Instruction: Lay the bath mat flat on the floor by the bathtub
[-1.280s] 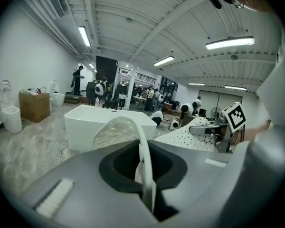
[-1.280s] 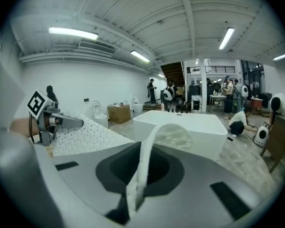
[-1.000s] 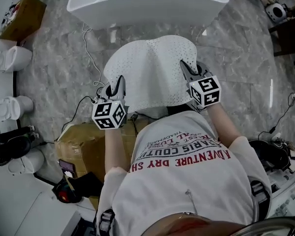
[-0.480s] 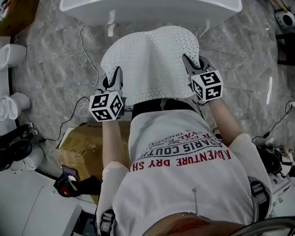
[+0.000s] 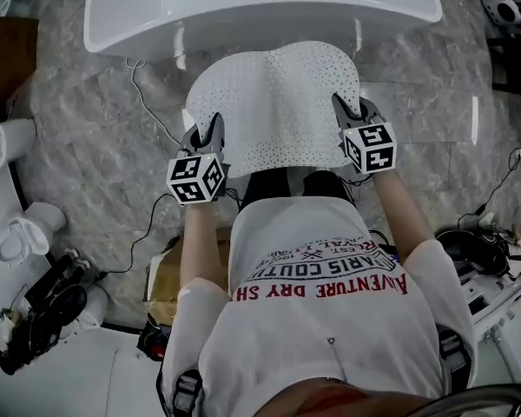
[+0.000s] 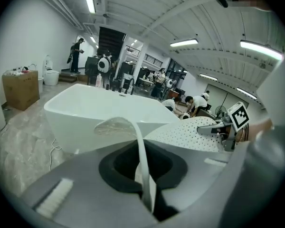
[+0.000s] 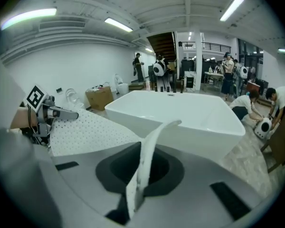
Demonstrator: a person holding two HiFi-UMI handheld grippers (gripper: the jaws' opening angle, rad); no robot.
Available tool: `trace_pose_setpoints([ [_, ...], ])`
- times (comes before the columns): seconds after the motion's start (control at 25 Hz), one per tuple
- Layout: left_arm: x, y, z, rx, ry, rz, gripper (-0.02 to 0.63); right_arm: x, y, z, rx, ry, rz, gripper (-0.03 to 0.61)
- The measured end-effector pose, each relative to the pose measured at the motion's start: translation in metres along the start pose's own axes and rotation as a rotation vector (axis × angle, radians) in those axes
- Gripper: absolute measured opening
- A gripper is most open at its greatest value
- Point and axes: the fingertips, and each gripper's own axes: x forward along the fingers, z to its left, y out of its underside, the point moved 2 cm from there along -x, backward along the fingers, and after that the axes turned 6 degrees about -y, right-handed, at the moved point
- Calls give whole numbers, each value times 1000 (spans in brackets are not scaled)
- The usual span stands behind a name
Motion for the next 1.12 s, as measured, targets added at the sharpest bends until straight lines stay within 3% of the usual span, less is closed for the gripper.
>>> trace_pose_setpoints([
  [0.2,54,8,39,3,7,52,18,59,8,-20,35,27,34,18],
  [0.44,121,52,76,7,-17,100,18,127,56,-51,74,42,94,18],
  [0.84,259,180,124,37,-36,82,18,269,184,-114,9,19,90,18],
  [1.12,365,278,173,69,-51,79,18,370,282,-164,4,57,73,18],
])
